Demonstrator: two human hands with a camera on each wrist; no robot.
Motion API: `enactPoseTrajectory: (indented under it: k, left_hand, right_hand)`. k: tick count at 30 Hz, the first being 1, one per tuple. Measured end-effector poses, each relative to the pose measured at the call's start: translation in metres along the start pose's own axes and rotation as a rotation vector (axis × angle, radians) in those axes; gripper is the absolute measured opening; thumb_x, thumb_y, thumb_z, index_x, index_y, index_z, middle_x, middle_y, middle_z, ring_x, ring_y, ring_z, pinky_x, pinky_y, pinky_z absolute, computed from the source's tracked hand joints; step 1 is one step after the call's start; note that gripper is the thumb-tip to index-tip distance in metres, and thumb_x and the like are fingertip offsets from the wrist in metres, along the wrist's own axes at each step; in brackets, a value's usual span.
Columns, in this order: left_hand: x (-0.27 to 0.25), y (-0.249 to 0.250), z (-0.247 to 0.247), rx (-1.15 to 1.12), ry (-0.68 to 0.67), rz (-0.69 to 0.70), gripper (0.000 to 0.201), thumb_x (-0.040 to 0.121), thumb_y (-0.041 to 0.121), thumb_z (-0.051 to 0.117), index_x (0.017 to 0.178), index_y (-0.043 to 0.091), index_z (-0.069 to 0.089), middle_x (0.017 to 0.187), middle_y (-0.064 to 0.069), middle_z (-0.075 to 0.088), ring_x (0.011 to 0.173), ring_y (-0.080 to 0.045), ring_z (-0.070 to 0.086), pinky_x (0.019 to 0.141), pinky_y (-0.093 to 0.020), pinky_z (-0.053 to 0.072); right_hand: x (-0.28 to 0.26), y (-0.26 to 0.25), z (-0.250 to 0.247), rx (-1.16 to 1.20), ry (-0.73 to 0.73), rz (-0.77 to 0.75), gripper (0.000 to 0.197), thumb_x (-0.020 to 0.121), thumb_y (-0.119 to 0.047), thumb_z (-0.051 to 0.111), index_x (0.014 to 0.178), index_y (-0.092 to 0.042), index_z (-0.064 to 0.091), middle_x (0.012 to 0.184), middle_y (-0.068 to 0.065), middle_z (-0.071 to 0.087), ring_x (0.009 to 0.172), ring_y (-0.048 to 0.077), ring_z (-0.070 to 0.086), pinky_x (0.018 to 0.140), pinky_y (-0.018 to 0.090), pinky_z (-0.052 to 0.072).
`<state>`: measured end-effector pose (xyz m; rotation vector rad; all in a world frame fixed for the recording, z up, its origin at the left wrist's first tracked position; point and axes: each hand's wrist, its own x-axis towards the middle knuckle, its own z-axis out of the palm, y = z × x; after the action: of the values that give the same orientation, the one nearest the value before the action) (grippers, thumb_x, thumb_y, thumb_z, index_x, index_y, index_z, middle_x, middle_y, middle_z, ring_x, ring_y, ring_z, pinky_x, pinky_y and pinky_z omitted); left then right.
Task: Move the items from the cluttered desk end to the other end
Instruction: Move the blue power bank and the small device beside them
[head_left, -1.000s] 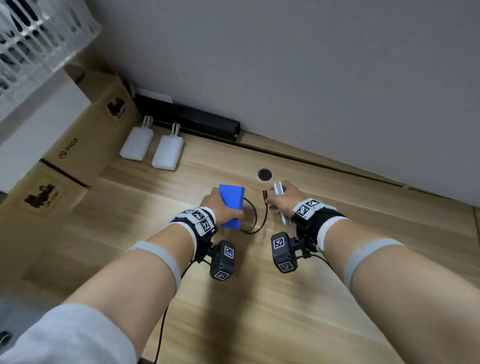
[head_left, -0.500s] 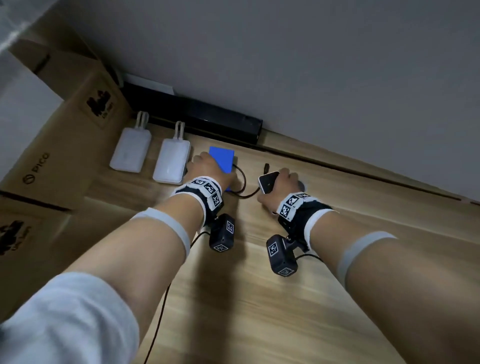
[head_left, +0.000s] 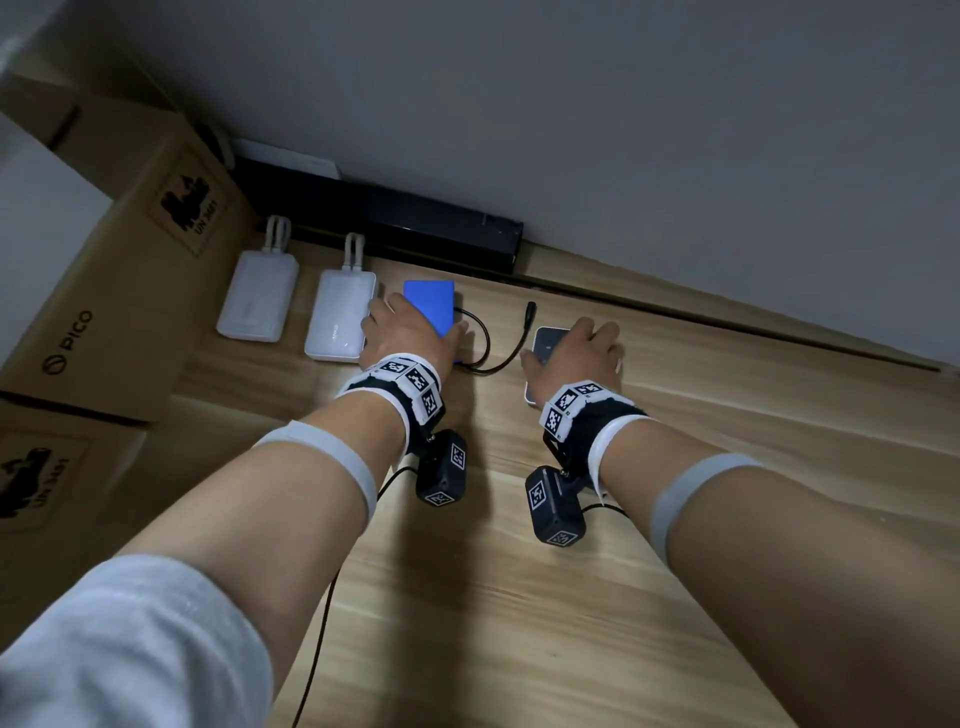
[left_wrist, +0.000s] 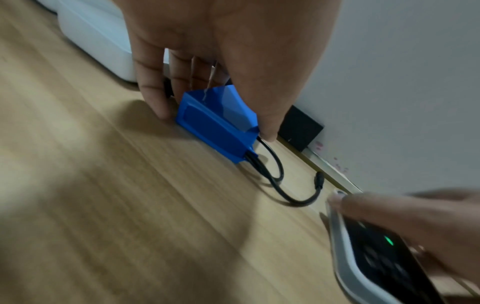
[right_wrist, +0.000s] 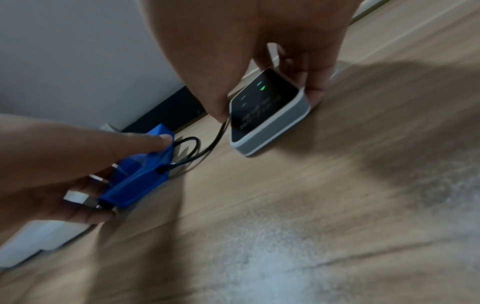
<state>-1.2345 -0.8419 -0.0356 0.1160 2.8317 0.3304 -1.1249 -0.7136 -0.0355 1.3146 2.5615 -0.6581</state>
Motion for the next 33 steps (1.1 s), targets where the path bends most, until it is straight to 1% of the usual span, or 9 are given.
enactPoseTrajectory:
  k: [4, 8, 14, 18, 21, 24, 28, 31, 33]
  left_hand:
    - [-0.01, -0.002, -0.003, 0.0, -0.027, 0.017, 0.088, 0.078, 0.06, 0.069, 0.139, 0.007, 0.034, 0.142, -0.013, 0.034, 0.131, -0.031, 0.039, 0.094, -0.045, 0.046]
    - [-0.032, 0.004, -0.012, 0.057, 0.033, 0.067, 0.079, 0.08, 0.047, 0.071, 0.138, 0.008, 0.036, 0.141, -0.015, 0.033, 0.129, -0.033, 0.037, 0.096, -0.045, 0.045]
    - [-0.098, 0.043, -0.029, -0.179, -0.041, 0.245, 0.038, 0.084, 0.028, 0.064, 0.119, 0.015, 0.054, 0.128, -0.01, 0.044, 0.121, -0.029, 0.043, 0.095, -0.04, 0.046]
    - [-0.162, 0.09, -0.028, -0.306, -0.137, 0.385, 0.019, 0.085, 0.02, 0.061, 0.104, 0.02, 0.066, 0.118, -0.006, 0.054, 0.107, -0.024, 0.055, 0.094, -0.035, 0.049]
    - [-0.226, 0.137, -0.017, -0.353, -0.174, 0.478, 0.016, 0.084, 0.019, 0.06, 0.096, 0.024, 0.068, 0.106, -0.002, 0.062, 0.096, -0.02, 0.059, 0.084, -0.028, 0.047]
    - [-0.31, 0.189, 0.0, -0.425, -0.21, 0.559, 0.016, 0.085, 0.013, 0.058, 0.093, 0.021, 0.07, 0.086, 0.002, 0.062, 0.083, -0.02, 0.06, 0.076, -0.027, 0.048]
    - [-0.42, 0.251, 0.024, -0.508, -0.276, 0.64, 0.013, 0.089, 0.009, 0.058, 0.093, 0.015, 0.069, 0.07, 0.008, 0.053, 0.07, -0.015, 0.052, 0.057, -0.023, 0.038]
    - [-0.532, 0.312, 0.054, -0.539, -0.354, 0.767, 0.012, 0.09, 0.008, 0.059, 0.094, 0.014, 0.069, 0.071, 0.008, 0.054, 0.069, -0.015, 0.051, 0.055, -0.02, 0.037]
    - [-0.6, 0.345, 0.069, -0.563, -0.409, 0.83, 0.014, 0.091, 0.008, 0.059, 0.098, 0.011, 0.07, 0.078, 0.003, 0.059, 0.071, -0.015, 0.052, 0.054, -0.018, 0.038]
  right_hand:
    - [-0.006, 0.003, -0.01, 0.014, -0.017, -0.072, 0.067, 0.087, -0.042, 0.066, 0.134, -0.005, 0.035, 0.138, 0.017, 0.033, 0.125, 0.038, 0.042, 0.098, 0.043, 0.042]
    - [-0.02, 0.015, -0.024, 0.064, -0.045, -0.067, 0.064, 0.087, -0.04, 0.065, 0.135, -0.008, 0.037, 0.136, 0.016, 0.037, 0.121, 0.039, 0.047, 0.093, 0.042, 0.044]
    - [-0.055, 0.072, -0.065, 0.169, -0.152, -0.034, 0.06, 0.09, -0.039, 0.06, 0.139, -0.012, 0.037, 0.138, 0.014, 0.039, 0.114, 0.038, 0.056, 0.087, 0.036, 0.047]
    - [-0.082, 0.133, -0.106, 0.331, -0.155, 0.023, 0.048, 0.088, -0.038, 0.058, 0.13, -0.016, 0.051, 0.131, 0.012, 0.053, 0.11, 0.032, 0.06, 0.089, 0.033, 0.049]
    - [-0.109, 0.199, -0.141, 0.515, -0.107, 0.078, 0.031, 0.082, -0.039, 0.059, 0.108, -0.024, 0.062, 0.11, 0.006, 0.067, 0.093, 0.028, 0.068, 0.083, 0.034, 0.055]
    - [-0.146, 0.286, -0.174, 0.686, -0.029, 0.082, 0.014, 0.084, -0.039, 0.063, 0.086, -0.026, 0.066, 0.092, 0.002, 0.07, 0.085, 0.026, 0.069, 0.085, 0.042, 0.059]
    - [-0.202, 0.397, -0.22, 0.834, 0.037, 0.104, 0.015, 0.092, -0.032, 0.061, 0.094, -0.019, 0.068, 0.093, 0.003, 0.069, 0.093, 0.029, 0.071, 0.085, 0.045, 0.061]
    - [-0.256, 0.518, -0.261, 0.879, 0.162, 0.146, 0.013, 0.092, -0.029, 0.061, 0.094, -0.018, 0.068, 0.083, 0.002, 0.067, 0.078, 0.024, 0.069, 0.081, 0.042, 0.062]
    - [-0.286, 0.588, -0.282, 0.918, 0.221, 0.189, 0.01, 0.093, -0.023, 0.06, 0.091, -0.017, 0.067, 0.079, 0.001, 0.064, 0.068, 0.018, 0.063, 0.07, 0.037, 0.06]
